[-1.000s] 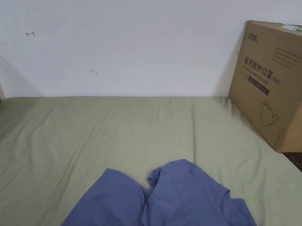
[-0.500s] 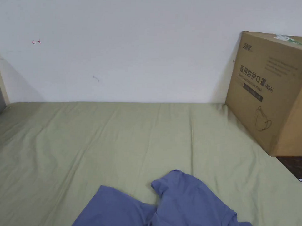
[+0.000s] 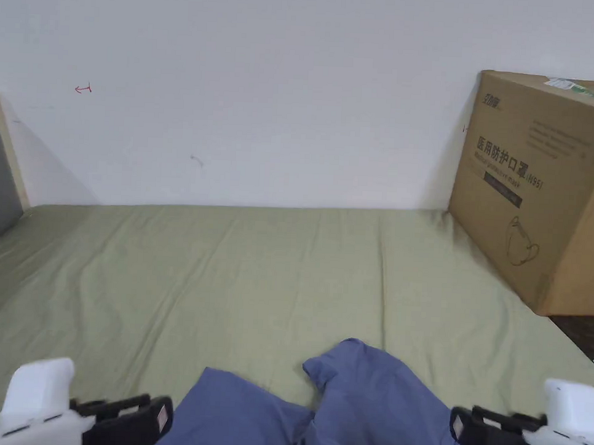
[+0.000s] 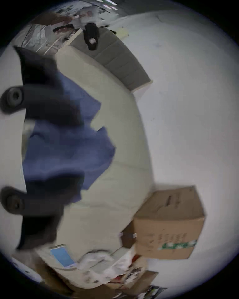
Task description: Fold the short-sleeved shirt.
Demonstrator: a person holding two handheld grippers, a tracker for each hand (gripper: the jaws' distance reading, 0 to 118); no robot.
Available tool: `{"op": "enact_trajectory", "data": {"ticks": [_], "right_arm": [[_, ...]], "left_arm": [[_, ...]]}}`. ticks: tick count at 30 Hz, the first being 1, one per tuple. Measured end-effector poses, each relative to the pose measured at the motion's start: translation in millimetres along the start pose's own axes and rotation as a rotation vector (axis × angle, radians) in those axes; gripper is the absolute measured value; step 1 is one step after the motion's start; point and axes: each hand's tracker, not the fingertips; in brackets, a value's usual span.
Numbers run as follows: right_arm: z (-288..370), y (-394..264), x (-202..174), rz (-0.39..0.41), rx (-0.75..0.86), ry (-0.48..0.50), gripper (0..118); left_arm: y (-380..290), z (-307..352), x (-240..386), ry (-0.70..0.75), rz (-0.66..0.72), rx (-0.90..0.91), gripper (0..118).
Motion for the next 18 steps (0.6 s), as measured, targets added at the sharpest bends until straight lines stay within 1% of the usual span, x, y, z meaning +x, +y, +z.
{"op": "enact_trajectory", "data": {"ticks": [1,2,3,4,5,6,8,12,14,15,16,17,18], "right_arm": [[-3.9,4.9,-11.2,0.031,0.026,-0.007,1],[-8.9,8.4,-16.3,0.054,0.046,-0.023,1],[-12.7,11.2,-23.6,0.055,0.063,-0.054,1],[-15.8,14.4,-27.0,0.037,0.072,-0.017,1],[-19.0,18.1,-28.4,0.013,0.075,0.033,1],[-26.6,20.5,-25.3,-0.011,0.069,0.061,1],[-33.3,22.8,-24.8,-0.026,0.058,0.080,1],[-47.2,20.3,-11.4,-0.025,0.020,0.105,1],[-54.1,15.7,-1.9,-0.023,-0.008,0.096,1],[-58.5,12.6,4.0,-0.026,-0.025,0.089,1],[-63.5,9.2,10.6,-0.032,-0.046,0.080,1],[-68.1,6.3,16.1,-0.038,-0.065,0.070,1],[-73.6,2.9,23.1,-0.048,-0.084,0.056,1]], "left_arm": [[5.3,-7.5,4.0,-0.020,-0.013,0.011,0],[8.4,-14.2,12.6,-0.008,-0.028,0.004,0],[10.3,-21.0,21.1,0.041,-0.070,0.017,0],[13.1,-28.4,28.0,0.021,-0.077,0.001,0],[18.1,-39.3,20.1,-0.016,-0.096,-0.028,0],[23.2,-49.5,23.2,-0.033,-0.113,-0.052,0],[38.3,-79.3,24.7,0.017,-0.156,-0.112,0],[70.6,-172.6,-18.3,0.033,-0.057,-0.343,0],[76.4,-220.1,-42.9,0.067,-0.072,-0.427,0],[75.2,-241.8,-51.0,0.109,-0.109,-0.456,7],[73.6,-263.4,-59.4,0.143,-0.135,-0.483,24],[67.6,-277.0,-64.1,0.166,-0.151,-0.507,58],[62.7,-295.3,-73.0,0.179,-0.145,-0.539,107]]}}
